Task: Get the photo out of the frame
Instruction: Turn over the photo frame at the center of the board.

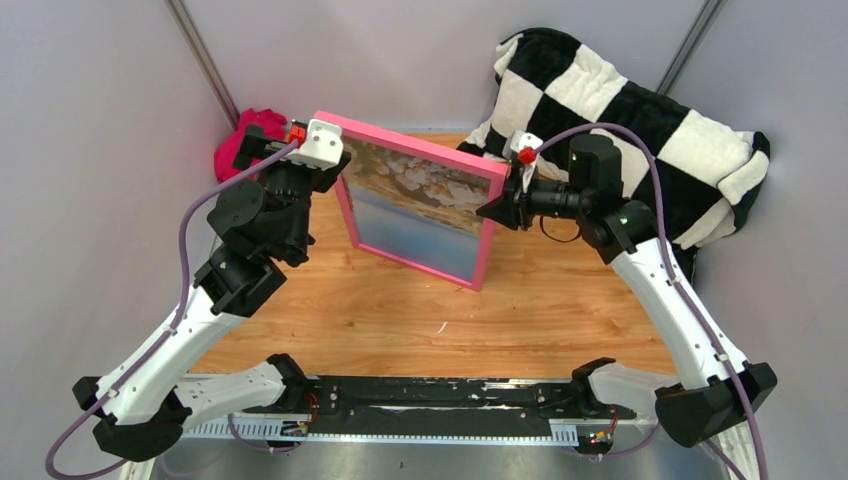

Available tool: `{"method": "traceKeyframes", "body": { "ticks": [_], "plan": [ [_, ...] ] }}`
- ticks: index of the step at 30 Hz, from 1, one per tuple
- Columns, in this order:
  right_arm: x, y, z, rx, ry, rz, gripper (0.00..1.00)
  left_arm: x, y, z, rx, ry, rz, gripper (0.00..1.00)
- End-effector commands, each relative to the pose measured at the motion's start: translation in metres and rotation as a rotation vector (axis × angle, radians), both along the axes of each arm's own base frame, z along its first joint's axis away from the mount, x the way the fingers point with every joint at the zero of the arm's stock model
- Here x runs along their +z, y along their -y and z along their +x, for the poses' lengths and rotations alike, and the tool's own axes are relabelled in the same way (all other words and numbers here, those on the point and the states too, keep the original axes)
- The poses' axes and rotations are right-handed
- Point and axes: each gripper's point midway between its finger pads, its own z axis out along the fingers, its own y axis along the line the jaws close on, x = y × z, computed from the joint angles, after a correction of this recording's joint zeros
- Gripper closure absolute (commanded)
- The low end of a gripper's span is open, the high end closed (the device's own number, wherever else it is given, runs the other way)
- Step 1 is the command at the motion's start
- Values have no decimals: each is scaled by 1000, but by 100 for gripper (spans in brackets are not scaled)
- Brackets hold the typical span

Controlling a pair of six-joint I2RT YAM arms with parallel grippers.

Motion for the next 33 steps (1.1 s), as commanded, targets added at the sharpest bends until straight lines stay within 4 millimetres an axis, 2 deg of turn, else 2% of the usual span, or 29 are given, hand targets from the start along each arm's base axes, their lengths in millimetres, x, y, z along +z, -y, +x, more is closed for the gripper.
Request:
{"method": "traceKeyframes", "body": {
  "ticks": [1,13,18,22,25,28,33],
  "plan": [
    [0,5,-3,21,-229,78,100,2,-3,1,13,20,-48,4],
    [-43,33,54,-97,-457,81,100,-20,11,11,-18,-17,-18,3],
    [-64,52,80,-143,-547,106,100,-39,21,19,-36,-53,19,2],
    [-90,71,102,-207,-601,101,100,-61,27,30,-40,-95,45,0],
    [-107,81,112,-250,-624,82,100,-81,25,45,-37,-148,36,0],
    [-123,87,118,-283,-632,52,100,-103,18,68,-32,-212,8,0],
    [-149,95,127,-331,-682,20,100,-154,2,115,-20,-348,-60,0]
  ]
}}
